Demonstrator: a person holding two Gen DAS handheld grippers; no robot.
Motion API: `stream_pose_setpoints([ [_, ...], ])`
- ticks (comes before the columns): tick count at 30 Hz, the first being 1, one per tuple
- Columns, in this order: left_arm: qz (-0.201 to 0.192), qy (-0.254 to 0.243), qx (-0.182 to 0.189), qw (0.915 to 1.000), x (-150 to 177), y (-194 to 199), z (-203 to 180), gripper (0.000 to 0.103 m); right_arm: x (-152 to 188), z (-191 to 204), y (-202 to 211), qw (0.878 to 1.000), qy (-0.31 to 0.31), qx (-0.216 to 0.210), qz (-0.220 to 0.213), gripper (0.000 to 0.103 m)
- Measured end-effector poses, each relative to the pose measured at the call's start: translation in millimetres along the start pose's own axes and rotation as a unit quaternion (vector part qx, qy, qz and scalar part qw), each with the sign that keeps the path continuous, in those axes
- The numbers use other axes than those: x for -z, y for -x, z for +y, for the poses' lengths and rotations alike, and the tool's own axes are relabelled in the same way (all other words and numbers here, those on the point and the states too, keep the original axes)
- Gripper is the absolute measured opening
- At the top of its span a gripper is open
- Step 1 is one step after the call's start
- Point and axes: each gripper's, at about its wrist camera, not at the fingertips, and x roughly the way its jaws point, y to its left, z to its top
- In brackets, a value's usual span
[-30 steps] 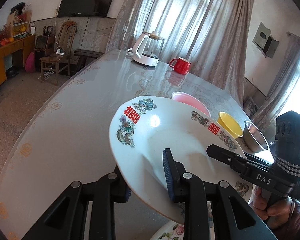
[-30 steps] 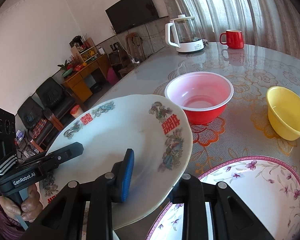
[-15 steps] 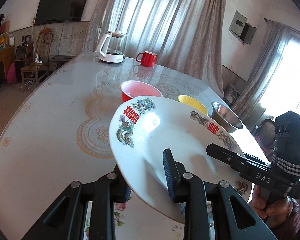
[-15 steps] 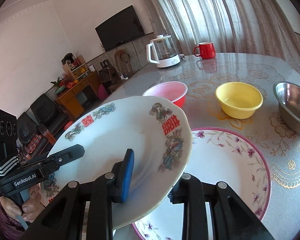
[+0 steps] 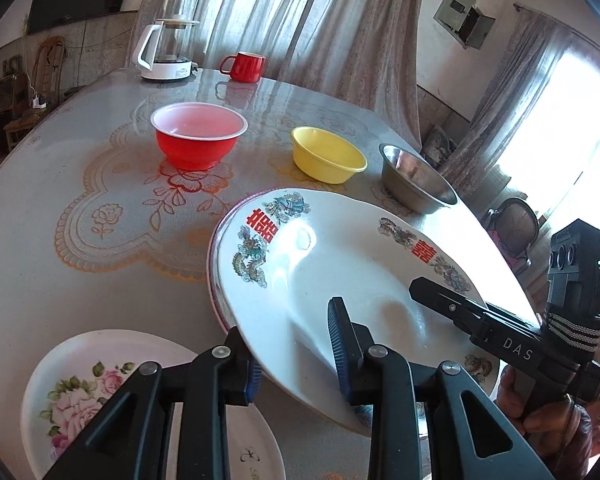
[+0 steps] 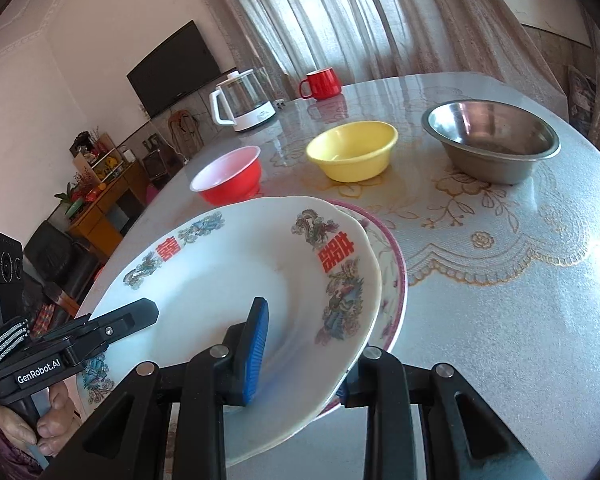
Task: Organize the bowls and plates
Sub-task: 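Lower the red-character plate onto the purple-floral plate with the right tool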
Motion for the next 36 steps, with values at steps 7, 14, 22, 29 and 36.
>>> stream_pose_setpoints([
  [7,0.015,0.010,0.006,0.9998,2,-11,-2,0.030,6,-15,1,1.000,-0.018,0.015,0.001,0.027],
  [14,0.020,0.026,0.007,0.9994,2,-10,7,0.031,7,-11,1,1.000,-0.009,0.022,0.004,0.030],
  [22,0.022,0.033,0.011,0.9992,4,-9,9,0.031,8,-9,3,1.000,-0.006,0.029,0.002,0.030],
  [29,0.018,0.063,0.015,0.9977,3,-8,22,0.035,10,9,2,0.997,0.045,0.055,0.021,0.035],
  [36,0.004,0.051,-0.005,0.9987,2,-3,21,0.040,12,12,1,0.996,0.048,0.066,0.030,0.040],
])
